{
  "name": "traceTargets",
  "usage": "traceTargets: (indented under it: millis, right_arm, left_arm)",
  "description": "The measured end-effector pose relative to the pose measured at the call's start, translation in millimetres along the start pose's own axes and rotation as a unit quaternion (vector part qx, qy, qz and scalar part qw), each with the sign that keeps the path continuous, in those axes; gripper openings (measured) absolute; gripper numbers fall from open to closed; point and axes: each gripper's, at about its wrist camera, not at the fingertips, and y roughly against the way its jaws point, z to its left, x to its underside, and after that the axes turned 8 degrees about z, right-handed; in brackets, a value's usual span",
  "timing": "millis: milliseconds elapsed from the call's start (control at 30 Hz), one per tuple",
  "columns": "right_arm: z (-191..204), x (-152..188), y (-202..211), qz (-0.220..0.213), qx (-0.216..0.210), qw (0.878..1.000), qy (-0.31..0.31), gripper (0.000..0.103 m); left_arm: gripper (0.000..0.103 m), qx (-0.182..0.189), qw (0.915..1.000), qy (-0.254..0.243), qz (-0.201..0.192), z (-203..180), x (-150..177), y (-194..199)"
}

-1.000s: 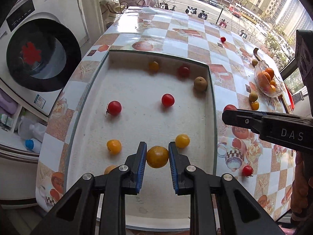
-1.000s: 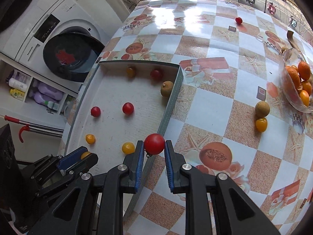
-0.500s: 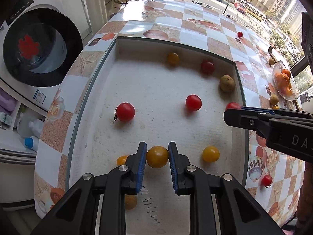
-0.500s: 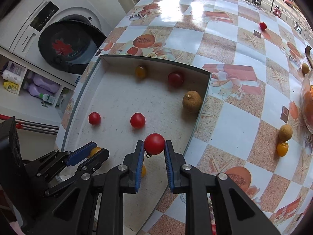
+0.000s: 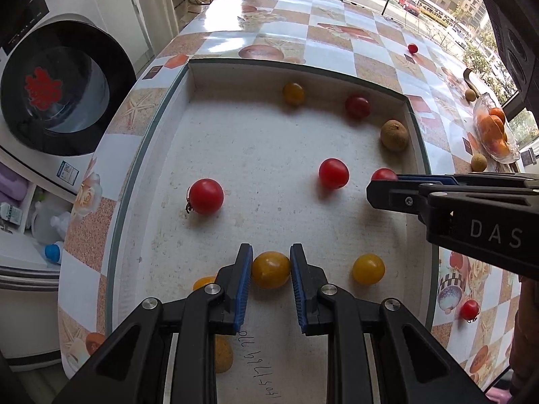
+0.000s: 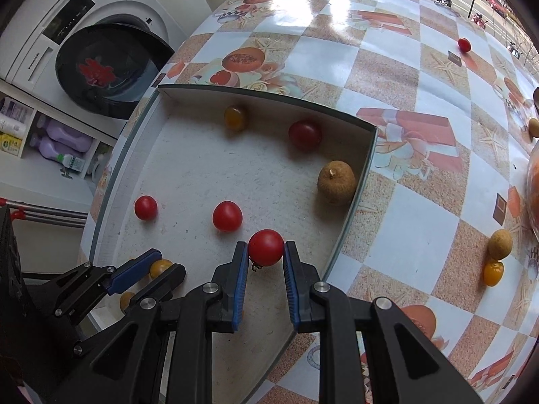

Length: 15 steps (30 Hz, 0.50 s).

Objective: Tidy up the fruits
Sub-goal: 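Carry both tomatoes over the white tray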

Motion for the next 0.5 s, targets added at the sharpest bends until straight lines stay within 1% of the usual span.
traceTargets:
  millis: [200, 333, 467, 500]
  right_arm:
    - [2.3, -1.6, -9.7, 0.009, 0.005, 1.000, 0.003, 0.023]
    - [6.5, -1.8, -11.5, 0.007, 0.015, 1.000, 0.016, 0.023]
    - [4.3, -2.0, -10.8, 0.009, 0.007, 1.000, 0.012, 0.023]
    - [3.4, -1.9, -10.1, 0.011, 0.005, 1.000, 0.010, 0.024]
  left_arm:
    - [0.024, -0.012, 0.9999, -0.009, -0.003, -3.8, -0.3, -1.8]
    - [0.025, -0.015, 0.9998, -0.012, -0.001, -4.7, -0.9, -2.4]
    - [0.025, -0.014, 0.9999, -0.008, 0.004, -3.4, -2.0, -2.2]
    - [0.027, -0.016, 0.9999, -0.006, 0.005, -2.9, -2.1, -2.0]
